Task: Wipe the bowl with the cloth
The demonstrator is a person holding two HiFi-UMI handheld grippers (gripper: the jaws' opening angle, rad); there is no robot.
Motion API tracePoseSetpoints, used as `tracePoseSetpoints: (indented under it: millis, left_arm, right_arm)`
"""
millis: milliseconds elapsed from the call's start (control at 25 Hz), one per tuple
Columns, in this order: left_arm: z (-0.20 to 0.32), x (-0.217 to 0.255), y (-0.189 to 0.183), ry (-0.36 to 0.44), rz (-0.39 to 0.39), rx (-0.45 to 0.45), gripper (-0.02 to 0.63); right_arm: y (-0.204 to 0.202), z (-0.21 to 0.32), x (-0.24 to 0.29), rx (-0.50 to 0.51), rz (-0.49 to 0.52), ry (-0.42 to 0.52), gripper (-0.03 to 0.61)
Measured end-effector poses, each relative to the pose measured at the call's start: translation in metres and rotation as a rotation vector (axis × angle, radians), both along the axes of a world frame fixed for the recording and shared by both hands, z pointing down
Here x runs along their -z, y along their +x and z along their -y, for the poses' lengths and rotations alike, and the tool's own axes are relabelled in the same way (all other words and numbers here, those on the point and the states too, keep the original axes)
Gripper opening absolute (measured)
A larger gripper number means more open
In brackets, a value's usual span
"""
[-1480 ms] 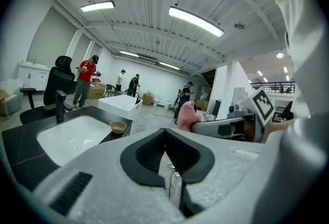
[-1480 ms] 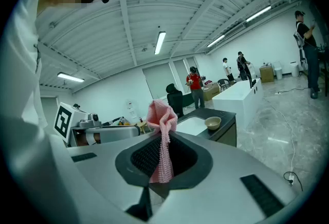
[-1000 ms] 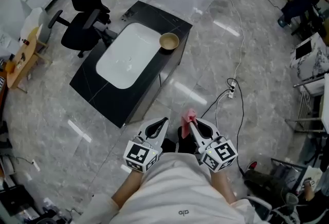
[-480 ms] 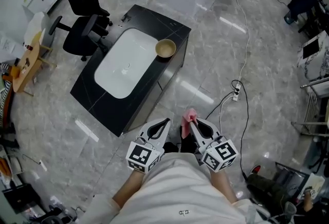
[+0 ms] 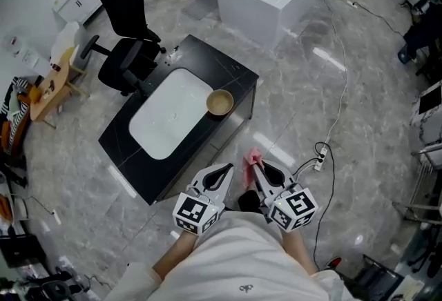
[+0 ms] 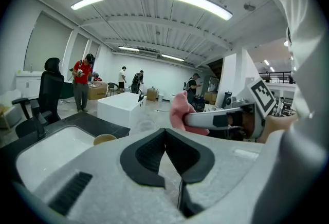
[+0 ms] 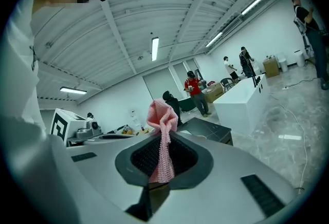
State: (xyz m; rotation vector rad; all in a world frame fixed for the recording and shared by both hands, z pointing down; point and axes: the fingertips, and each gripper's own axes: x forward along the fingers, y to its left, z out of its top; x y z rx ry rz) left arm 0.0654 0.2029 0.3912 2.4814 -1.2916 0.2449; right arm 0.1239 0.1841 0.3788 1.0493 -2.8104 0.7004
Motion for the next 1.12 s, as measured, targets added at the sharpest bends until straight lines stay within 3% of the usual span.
tracePoseSetpoints:
  millis: [240, 480, 760, 1120]
  left_arm:
    - [0.019, -0.011, 0.012, -0.053, 0.037, 0.040, 0.012]
    - [0.051, -0.037, -0.017, -0.108, 0.017, 0.088, 0.012]
    - [0.133, -0.023, -0.046, -0.046, -0.016, 0.050, 0.012]
    - [0.215, -0.018, -0.112, 0.002, 0.010, 0.025, 0.012]
  right_arm:
    - [0.016, 0.033, -0.014, 0.022, -0.005, -0.058, 0.028]
    - [0.001, 0.064, -0.034, 0.030, -0.037, -0.095, 0.028]
    - [-0.007, 0.137, -0.018, -0.056, -0.073, -0.045, 0.028]
    - [-0.063, 0.207, -0.003, -0.089, -0.133, 0.031, 0.028]
